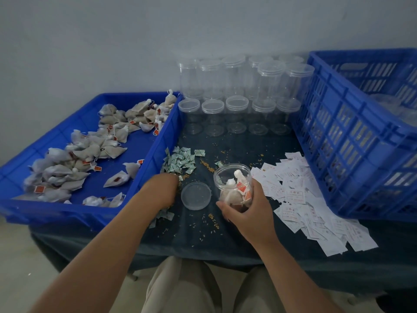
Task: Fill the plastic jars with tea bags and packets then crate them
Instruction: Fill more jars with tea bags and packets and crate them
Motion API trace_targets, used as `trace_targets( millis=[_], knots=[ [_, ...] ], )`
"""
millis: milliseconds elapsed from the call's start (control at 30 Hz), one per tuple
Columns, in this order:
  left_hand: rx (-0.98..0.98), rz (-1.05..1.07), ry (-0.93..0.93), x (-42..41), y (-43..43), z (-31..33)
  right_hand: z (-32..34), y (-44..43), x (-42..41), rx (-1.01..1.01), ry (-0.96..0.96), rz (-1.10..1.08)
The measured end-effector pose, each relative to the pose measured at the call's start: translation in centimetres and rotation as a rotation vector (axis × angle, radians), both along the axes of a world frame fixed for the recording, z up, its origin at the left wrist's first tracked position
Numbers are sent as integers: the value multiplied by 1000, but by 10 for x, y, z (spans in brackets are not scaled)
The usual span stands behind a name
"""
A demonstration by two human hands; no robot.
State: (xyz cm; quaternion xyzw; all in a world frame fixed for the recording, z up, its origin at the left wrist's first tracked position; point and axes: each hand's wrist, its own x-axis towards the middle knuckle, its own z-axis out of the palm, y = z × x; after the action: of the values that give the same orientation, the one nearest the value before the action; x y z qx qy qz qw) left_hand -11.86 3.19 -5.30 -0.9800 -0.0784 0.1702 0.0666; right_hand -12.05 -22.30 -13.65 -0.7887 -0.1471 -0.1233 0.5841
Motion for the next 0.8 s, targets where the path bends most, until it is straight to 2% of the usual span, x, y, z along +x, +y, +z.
trace_targets(
  millis=[167, 400, 567, 633, 700, 767, 800],
  knots=[
    [-8, 44, -76, 1, -4, -3, 0, -1, 0, 8, 14, -18],
    [46, 33, -19, -9, -4, -6, 1, 0, -1, 33, 15, -32],
    [-21, 25, -251, -9, -13, 22, 13, -10, -5, 54, -9, 21],
    [-220, 7, -397, -10, -22, 38, 16, -22, -7, 21, -4, 47],
    [-593, -8, -540, -16, -41, 55, 15, -37, -10, -10, 1, 34],
    [-877, -83, -580, -20, -66, 66, 13, -49, -14, -2, 7, 21],
    [-939, -112, -567, -18, -78, 66, 12, -55, -16, 17, 10, 17]
  ],
)
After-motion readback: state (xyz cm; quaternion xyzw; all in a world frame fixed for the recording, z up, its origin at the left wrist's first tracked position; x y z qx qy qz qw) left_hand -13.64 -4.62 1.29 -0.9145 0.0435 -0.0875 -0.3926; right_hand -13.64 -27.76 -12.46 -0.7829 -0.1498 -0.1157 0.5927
